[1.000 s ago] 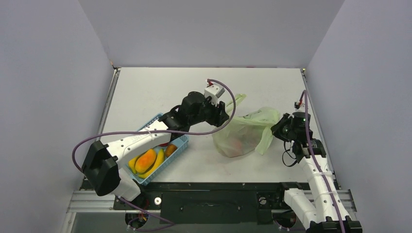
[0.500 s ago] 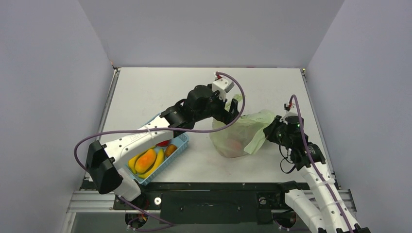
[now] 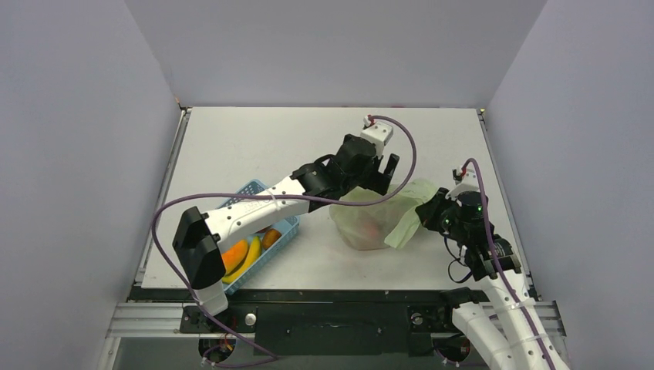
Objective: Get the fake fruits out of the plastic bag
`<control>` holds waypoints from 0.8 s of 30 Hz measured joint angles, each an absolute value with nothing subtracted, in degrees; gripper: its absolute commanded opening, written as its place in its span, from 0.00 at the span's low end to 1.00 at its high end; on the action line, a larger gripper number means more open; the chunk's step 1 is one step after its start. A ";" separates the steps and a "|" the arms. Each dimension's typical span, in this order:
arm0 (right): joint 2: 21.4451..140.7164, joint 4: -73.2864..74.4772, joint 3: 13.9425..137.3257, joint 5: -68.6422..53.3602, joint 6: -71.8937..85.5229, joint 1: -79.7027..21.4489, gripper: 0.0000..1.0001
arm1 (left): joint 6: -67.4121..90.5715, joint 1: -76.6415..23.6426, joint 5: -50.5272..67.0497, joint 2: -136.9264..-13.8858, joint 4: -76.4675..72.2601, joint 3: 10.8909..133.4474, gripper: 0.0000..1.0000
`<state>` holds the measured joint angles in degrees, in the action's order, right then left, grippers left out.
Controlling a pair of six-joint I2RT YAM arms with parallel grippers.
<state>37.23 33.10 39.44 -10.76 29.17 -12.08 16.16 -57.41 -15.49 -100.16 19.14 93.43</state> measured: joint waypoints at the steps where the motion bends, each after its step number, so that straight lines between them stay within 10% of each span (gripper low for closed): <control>1: 37.23 33.12 39.44 -10.96 29.17 -12.08 0.00 | 16.34 -57.65 -17.17 -100.42 19.88 93.58 0.84; 7: 37.01 33.12 39.38 -11.46 29.19 -12.08 0.02 | 16.75 -57.67 -26.68 -100.47 20.62 93.58 0.86; 12: 36.75 33.41 39.35 -11.62 29.63 -12.08 0.23 | 15.66 -57.36 -28.64 -102.10 19.38 94.24 0.82; 20: 34.17 36.07 39.07 -11.14 32.25 -12.08 0.55 | 13.74 -54.37 -23.11 -110.54 19.07 97.25 0.11; 24: 31.03 37.85 36.84 -11.51 35.55 -12.08 0.72 | 12.16 -52.49 -20.27 -110.72 18.61 97.54 0.00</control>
<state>31.03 37.85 36.84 -11.51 35.55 -12.08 12.16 -52.49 -20.27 -110.72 18.61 97.54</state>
